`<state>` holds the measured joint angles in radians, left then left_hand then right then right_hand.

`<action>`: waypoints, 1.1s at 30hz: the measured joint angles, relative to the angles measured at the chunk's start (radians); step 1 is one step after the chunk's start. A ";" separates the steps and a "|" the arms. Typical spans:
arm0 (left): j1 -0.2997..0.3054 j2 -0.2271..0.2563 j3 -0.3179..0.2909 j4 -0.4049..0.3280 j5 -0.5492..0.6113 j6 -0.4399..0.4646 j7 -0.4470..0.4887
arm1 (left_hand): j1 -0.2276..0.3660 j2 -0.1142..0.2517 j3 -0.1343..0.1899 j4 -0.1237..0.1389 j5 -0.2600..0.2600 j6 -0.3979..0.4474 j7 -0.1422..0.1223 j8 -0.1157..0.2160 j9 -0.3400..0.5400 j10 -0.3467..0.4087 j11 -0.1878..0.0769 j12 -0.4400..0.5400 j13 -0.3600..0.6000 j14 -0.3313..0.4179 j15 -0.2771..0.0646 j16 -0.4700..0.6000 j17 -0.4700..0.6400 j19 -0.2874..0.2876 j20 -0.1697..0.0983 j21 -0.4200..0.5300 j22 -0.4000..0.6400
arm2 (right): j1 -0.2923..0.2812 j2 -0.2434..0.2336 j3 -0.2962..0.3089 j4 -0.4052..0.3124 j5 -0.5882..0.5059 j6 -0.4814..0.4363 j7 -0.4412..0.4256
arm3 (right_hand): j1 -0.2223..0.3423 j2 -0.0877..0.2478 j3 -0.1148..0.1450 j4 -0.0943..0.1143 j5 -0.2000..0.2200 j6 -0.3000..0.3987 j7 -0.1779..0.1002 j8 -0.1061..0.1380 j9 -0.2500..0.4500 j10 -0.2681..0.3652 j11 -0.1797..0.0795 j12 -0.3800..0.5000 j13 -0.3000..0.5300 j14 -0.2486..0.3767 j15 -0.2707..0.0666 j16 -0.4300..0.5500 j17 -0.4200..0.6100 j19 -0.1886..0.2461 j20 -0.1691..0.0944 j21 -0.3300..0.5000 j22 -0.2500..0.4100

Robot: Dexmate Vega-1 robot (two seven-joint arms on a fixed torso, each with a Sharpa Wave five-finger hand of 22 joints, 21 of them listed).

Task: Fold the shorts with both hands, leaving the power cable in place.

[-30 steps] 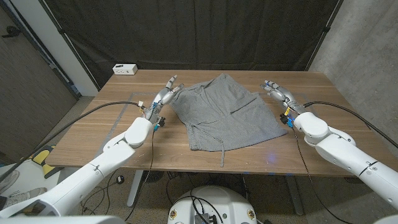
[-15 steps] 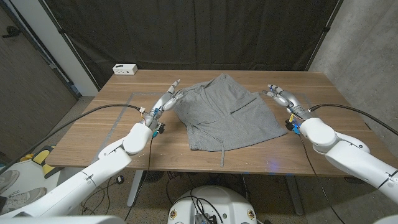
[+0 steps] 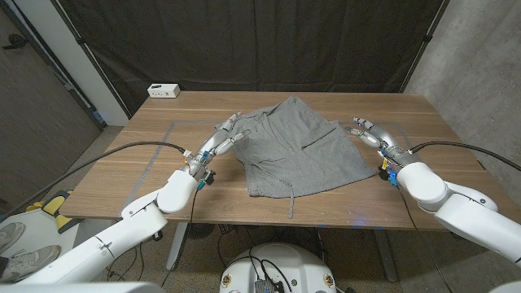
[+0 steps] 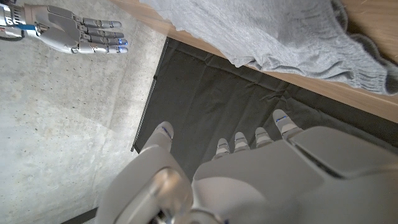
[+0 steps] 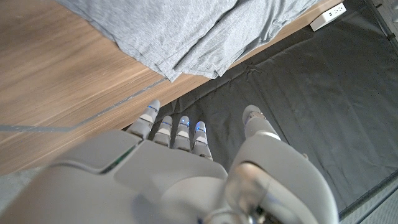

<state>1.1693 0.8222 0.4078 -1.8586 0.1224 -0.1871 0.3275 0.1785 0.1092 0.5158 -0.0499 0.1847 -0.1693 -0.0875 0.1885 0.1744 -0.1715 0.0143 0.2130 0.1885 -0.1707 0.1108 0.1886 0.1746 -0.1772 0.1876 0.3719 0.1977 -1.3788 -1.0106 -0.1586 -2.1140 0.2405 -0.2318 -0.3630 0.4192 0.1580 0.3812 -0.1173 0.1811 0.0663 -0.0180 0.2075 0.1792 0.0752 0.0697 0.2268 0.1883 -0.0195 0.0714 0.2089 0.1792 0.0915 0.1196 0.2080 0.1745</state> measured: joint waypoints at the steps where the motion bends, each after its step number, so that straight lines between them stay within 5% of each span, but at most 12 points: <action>1: 0.005 0.003 -0.002 -0.004 0.006 0.003 0.000 | 0.000 0.000 -0.002 -0.002 0.000 0.000 0.000 0.000 0.000 0.000 0.000 0.000 0.000 0.000 0.000 0.000 0.000 0.000 0.000 -0.002 0.000 | -0.010 -0.003 0.004 -0.011 -0.006 -0.008 -0.003 | 0.000 0.000 0.000 0.000 0.000 0.004 -0.004 0.000 0.000 0.000 0.000 0.000 0.000 0.000 0.000 0.000 0.000 0.000 0.000 0.000 0.000; 33: 0.095 0.066 -0.023 -0.095 0.107 0.066 -0.022 | 0.033 0.004 -0.008 -0.039 -0.004 0.009 0.009 0.000 0.000 -0.001 -0.006 0.001 0.000 0.000 0.000 0.000 0.000 0.000 0.000 -0.021 0.005 | -0.147 0.010 0.045 -0.121 -0.126 -0.204 -0.066 | 0.061 -0.008 0.025 -0.032 0.000 0.054 -0.007 0.000 0.000 0.040 -0.014 0.000 0.000 0.037 -0.015 0.000 0.000 0.034 0.002 0.000 -0.002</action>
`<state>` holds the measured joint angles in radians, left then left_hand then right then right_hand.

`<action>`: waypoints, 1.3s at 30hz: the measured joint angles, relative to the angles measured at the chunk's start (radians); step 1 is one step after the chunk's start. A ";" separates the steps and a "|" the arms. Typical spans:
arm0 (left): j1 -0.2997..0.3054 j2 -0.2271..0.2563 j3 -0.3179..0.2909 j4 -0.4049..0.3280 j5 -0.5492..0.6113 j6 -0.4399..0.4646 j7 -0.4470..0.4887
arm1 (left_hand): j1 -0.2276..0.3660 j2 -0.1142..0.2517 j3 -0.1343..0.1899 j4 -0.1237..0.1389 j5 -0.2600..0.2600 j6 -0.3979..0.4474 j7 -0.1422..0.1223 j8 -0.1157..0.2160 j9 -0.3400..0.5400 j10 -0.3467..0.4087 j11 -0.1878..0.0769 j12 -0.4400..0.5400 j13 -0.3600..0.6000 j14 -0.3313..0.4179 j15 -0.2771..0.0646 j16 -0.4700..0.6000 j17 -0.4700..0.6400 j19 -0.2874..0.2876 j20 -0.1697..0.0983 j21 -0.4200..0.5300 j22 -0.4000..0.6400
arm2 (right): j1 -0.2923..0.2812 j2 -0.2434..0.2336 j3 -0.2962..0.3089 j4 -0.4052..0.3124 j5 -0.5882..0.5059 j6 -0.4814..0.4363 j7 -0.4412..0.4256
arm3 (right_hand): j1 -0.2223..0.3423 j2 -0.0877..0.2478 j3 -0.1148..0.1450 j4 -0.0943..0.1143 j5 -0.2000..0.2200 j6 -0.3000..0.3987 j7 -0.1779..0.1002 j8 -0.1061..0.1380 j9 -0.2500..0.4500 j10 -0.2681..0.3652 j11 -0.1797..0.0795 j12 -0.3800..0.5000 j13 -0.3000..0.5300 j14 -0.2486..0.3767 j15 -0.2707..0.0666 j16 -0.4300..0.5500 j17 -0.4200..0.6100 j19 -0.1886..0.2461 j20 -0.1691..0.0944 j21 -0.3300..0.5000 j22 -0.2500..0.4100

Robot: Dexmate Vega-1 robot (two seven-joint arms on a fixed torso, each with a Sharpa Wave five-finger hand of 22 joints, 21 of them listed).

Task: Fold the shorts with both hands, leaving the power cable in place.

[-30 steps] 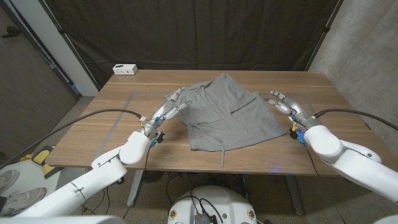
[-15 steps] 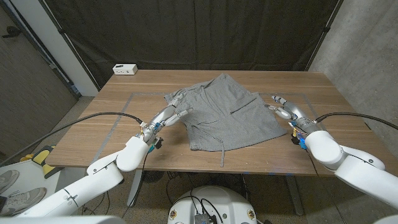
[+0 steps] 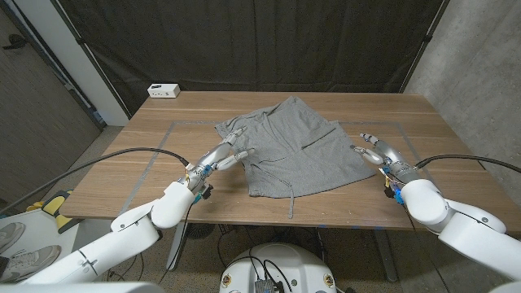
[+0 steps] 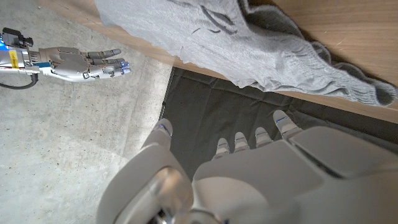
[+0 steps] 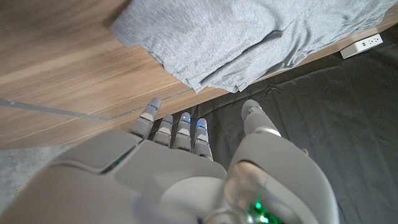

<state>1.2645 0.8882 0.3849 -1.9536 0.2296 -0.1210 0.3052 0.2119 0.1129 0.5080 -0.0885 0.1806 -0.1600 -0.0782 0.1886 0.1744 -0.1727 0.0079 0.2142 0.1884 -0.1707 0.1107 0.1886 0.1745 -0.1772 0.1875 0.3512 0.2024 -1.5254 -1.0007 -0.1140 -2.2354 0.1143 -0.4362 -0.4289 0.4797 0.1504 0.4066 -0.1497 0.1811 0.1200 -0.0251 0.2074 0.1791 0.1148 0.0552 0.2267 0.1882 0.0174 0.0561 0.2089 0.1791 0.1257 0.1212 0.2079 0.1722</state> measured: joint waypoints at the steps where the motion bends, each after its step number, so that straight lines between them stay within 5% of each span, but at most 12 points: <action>1: 0.002 0.003 0.000 -0.004 0.006 0.008 -0.001 | 0.002 -0.002 -0.001 -0.004 0.000 0.004 0.004 0.001 0.000 0.001 -0.001 0.004 0.000 0.000 0.000 0.000 0.000 0.000 0.000 0.000 0.000 | -0.007 0.001 0.002 -0.005 -0.004 -0.008 -0.004 | 0.006 0.006 0.003 -0.003 0.000 0.004 -0.004 0.000 0.000 0.002 -0.002 0.000 0.000 0.001 -0.001 0.000 0.000 0.003 -0.003 0.000 0.000; 26: 0.004 0.078 0.046 -0.095 0.180 0.152 -0.059 | 0.088 -0.062 -0.019 -0.066 0.000 0.150 0.015 0.016 0.005 0.002 -0.015 0.004 0.000 -0.004 -0.004 0.000 0.000 0.000 0.000 -0.003 -0.003 | -0.046 0.016 -0.053 -0.093 -0.107 -0.261 -0.070 | 0.143 -0.007 0.044 -0.036 0.000 0.090 -0.004 0.012 0.005 0.054 -0.028 -0.006 0.000 0.044 -0.022 0.000 -0.002 0.070 -0.001 0.009 0.000; 39: -0.015 0.111 0.065 -0.116 0.243 0.172 -0.084 | 0.176 -0.108 -0.032 -0.079 0.017 0.246 0.029 0.031 0.010 0.045 -0.025 0.012 0.000 -0.004 -0.004 0.000 0.000 0.004 0.004 -0.011 -0.002 | 0.012 0.010 -0.157 -0.122 -0.164 -0.413 -0.101 | 0.357 -0.063 0.085 -0.042 0.016 0.162 -0.021 0.016 0.005 0.098 -0.048 -0.015 0.000 0.114 -0.067 0.000 -0.002 0.150 -0.025 0.013 0.002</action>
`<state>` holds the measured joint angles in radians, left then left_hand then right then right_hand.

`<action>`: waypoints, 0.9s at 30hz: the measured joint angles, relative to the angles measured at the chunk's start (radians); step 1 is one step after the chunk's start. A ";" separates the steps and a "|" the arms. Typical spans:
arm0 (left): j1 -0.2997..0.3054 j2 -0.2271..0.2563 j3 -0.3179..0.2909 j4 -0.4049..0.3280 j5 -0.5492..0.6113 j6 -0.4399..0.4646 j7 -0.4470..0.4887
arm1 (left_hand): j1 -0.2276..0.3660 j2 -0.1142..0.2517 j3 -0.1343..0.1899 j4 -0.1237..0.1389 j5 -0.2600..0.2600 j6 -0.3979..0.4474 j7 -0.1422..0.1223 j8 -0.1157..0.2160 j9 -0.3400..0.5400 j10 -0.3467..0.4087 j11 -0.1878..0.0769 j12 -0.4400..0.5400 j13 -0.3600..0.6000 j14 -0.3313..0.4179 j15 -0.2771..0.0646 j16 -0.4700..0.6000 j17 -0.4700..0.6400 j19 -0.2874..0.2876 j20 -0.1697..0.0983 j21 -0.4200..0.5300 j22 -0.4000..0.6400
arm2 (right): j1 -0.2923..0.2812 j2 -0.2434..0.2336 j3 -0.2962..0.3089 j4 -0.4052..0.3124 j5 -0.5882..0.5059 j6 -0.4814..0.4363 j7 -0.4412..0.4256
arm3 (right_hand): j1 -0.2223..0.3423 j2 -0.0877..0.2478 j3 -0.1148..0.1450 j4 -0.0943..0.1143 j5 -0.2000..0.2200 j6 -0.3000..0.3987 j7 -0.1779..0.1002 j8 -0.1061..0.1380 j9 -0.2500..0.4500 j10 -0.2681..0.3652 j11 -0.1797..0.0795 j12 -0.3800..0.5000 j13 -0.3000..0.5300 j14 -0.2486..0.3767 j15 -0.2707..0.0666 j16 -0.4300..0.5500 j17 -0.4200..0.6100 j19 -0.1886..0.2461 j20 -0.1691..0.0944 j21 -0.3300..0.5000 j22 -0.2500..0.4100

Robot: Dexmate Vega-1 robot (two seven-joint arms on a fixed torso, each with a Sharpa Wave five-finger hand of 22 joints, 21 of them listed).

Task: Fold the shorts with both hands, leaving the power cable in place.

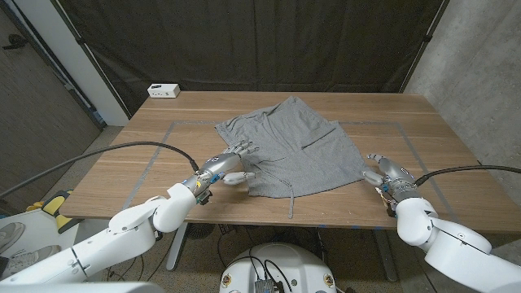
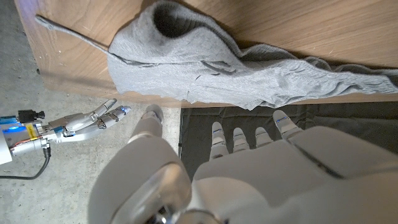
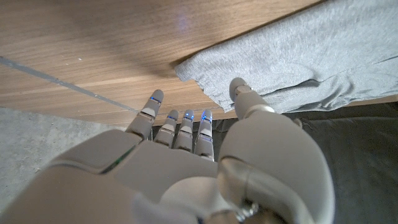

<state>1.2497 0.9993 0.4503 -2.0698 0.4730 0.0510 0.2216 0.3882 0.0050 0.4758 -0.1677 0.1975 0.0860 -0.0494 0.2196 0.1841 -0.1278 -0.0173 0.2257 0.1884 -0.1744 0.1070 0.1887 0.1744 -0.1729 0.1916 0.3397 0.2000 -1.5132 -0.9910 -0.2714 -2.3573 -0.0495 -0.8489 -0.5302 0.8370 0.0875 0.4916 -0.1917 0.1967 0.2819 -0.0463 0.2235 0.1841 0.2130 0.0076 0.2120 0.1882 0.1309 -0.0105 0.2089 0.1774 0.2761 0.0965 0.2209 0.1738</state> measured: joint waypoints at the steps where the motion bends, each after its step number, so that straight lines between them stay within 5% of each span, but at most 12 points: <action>1: -0.001 0.002 0.001 -0.002 0.010 0.002 -0.003 | 0.009 -0.004 0.000 0.000 0.003 0.004 -0.004 0.001 0.000 0.003 0.003 0.000 0.000 0.000 0.000 0.000 0.000 0.002 0.002 0.000 0.000 | 0.009 -0.001 -0.014 0.000 -0.003 -0.010 -0.001 | 0.014 -0.009 0.000 0.000 0.000 0.008 0.000 0.000 0.000 0.003 0.003 0.000 0.000 0.010 -0.007 0.000 0.001 0.011 -0.004 0.004 0.001; 9: -0.016 0.022 0.012 -0.013 0.055 0.008 -0.027 | 0.065 -0.055 -0.020 -0.009 0.024 0.039 -0.006 0.008 0.002 0.003 0.003 0.000 0.005 0.004 0.004 0.000 0.000 0.002 0.002 -0.008 -0.005 | 0.063 -0.008 -0.088 -0.001 -0.031 -0.086 -0.007 | 0.054 -0.040 -0.006 0.006 0.007 0.029 -0.013 0.000 0.000 0.014 -0.008 -0.005 0.000 0.021 -0.018 0.000 0.002 0.028 -0.014 0.007 0.001; 18: -0.041 0.042 0.028 -0.026 0.091 0.009 -0.082 | 0.152 -0.107 -0.039 -0.008 0.066 0.096 -0.037 0.025 0.005 0.007 -0.001 0.000 0.005 0.004 0.015 0.000 0.000 -0.004 0.007 -0.015 -0.005 | 0.129 -0.015 -0.176 0.006 -0.075 -0.174 -0.018 | 0.127 -0.032 -0.006 0.006 0.015 0.048 -0.044 -0.007 0.000 0.005 -0.031 -0.012 0.000 0.010 -0.029 -0.006 0.007 0.024 -0.029 0.000 0.006; 27: -0.069 0.055 0.045 -0.036 0.125 0.006 -0.140 | 0.204 -0.144 -0.061 -0.002 0.097 0.139 -0.039 0.031 0.009 0.019 0.002 0.000 0.005 0.004 0.015 0.000 0.000 -0.004 0.007 -0.023 -0.005 | 0.175 -0.016 -0.235 0.022 -0.091 -0.215 -0.022 | 0.162 -0.033 -0.006 0.006 0.022 0.046 -0.056 -0.013 0.000 -0.010 -0.045 -0.016 0.000 0.006 -0.025 -0.006 0.007 0.019 -0.034 0.000 0.006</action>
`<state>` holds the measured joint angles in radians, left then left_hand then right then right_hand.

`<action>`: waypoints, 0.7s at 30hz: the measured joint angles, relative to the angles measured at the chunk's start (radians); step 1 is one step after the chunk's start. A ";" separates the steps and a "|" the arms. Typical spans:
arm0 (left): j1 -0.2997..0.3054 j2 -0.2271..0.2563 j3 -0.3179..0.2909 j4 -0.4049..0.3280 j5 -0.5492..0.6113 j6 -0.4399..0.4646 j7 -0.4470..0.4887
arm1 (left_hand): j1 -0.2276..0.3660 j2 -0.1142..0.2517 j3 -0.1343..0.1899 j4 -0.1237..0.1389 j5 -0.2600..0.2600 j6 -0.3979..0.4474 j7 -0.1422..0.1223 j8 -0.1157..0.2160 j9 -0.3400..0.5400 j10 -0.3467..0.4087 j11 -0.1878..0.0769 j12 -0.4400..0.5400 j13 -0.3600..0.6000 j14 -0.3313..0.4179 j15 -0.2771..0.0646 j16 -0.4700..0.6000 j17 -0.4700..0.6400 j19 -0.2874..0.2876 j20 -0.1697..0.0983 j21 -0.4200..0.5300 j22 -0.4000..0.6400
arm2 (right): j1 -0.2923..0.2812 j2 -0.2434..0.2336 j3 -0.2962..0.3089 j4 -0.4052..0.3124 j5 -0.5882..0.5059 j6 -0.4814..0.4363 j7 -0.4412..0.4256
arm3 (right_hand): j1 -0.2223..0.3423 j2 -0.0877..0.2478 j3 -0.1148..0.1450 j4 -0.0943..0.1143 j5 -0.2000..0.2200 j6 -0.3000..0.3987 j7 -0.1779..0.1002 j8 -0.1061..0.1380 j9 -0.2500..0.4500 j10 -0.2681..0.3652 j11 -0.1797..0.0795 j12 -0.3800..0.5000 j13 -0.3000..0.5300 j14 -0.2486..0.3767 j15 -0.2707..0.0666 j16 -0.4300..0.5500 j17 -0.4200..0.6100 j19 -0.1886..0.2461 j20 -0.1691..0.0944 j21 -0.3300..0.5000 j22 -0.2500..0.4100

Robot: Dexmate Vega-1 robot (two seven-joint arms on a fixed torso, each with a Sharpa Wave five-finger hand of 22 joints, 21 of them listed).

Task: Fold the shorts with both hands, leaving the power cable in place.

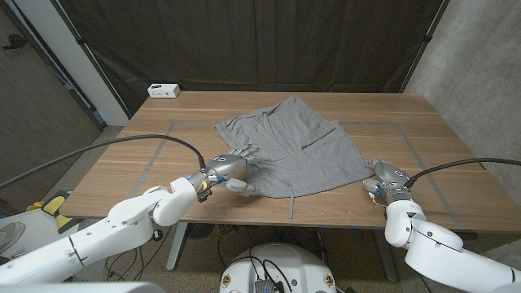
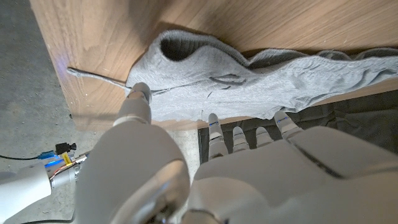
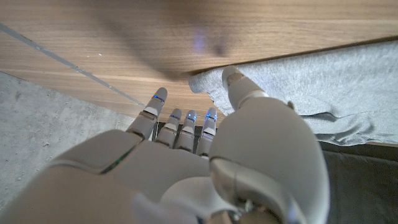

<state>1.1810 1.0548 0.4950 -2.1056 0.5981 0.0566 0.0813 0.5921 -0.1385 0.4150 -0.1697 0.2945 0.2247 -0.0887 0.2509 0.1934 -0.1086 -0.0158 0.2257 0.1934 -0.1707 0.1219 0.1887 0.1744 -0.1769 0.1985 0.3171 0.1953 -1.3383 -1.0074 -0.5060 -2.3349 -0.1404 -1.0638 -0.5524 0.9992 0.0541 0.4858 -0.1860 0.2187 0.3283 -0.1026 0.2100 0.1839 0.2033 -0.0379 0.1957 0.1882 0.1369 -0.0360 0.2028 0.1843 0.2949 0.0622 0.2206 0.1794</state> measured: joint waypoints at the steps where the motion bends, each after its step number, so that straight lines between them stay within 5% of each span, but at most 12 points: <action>1: -0.003 0.002 0.003 -0.002 0.008 -0.001 -0.012 | 0.011 0.001 -0.004 0.001 0.006 0.009 0.000 0.001 0.000 0.002 0.001 0.000 0.000 0.000 0.000 0.000 0.000 0.000 0.000 0.000 0.000 | 0.006 0.000 -0.006 0.003 0.000 -0.003 0.000 | 0.000 0.000 0.000 0.000 0.000 -0.003 -0.003 -0.001 0.000 -0.001 -0.001 0.000 0.000 -0.002 -0.002 0.000 0.000 0.000 0.000 0.000 0.000; 8: -0.016 0.008 0.014 -0.016 0.057 0.003 -0.047 | 0.072 0.006 -0.014 0.007 0.038 0.067 -0.008 0.013 0.005 0.027 -0.006 0.002 0.000 0.000 0.000 0.000 0.000 0.000 0.000 0.000 0.001 | 0.031 0.001 -0.036 0.017 -0.005 -0.009 -0.001 | 0.005 -0.005 -0.006 0.006 0.000 0.004 -0.010 -0.002 0.000 0.000 -0.004 0.000 0.000 -0.007 -0.004 0.000 0.000 -0.002 -0.009 0.000 0.000; 14: -0.022 0.008 0.026 -0.028 0.106 0.020 -0.068 | 0.138 0.044 -0.022 0.014 0.046 0.188 -0.003 0.044 0.009 0.076 -0.025 0.013 0.000 0.012 -0.012 0.004 0.000 0.000 0.000 0.000 0.000 | 0.048 0.002 -0.054 0.030 -0.009 -0.012 -0.001 | 0.026 -0.006 -0.022 0.014 0.000 0.012 -0.073 -0.002 0.000 -0.004 -0.025 0.000 0.000 -0.011 0.000 0.000 0.004 -0.006 -0.013 -0.008 0.000; 21: -0.029 0.006 0.041 -0.039 0.181 0.049 -0.107 | 0.183 0.081 -0.022 0.014 0.033 0.261 -0.007 0.058 0.009 0.118 -0.040 0.022 -0.003 0.037 -0.022 0.004 0.000 0.000 0.000 0.000 0.000 | 0.068 0.006 -0.071 0.047 -0.009 -0.014 0.001 | 0.035 -0.014 -0.034 0.018 0.000 -0.003 -0.076 -0.014 0.000 -0.011 -0.033 -0.004 0.000 -0.022 0.000 0.000 0.004 -0.007 -0.014 -0.008 0.000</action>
<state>1.1520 1.0604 0.5365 -2.1449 0.7792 0.1059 -0.0253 0.7751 -0.0578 0.3933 -0.1558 0.3275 0.4856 -0.0953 0.3086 0.2026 0.0094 -0.0555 0.2481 0.1905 -0.1339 0.0995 0.1927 0.1744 -0.1769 0.1982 0.3172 0.1952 -1.2705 -1.0015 -0.5775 -2.2881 -0.1496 -1.0775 -0.5514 1.0347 0.0397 0.4518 -0.1675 0.2187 0.3257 -0.1783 0.1957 0.1838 0.1924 -0.0704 0.1920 0.1881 0.1153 -0.0360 0.2029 0.1888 0.2876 0.0480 0.2126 0.1792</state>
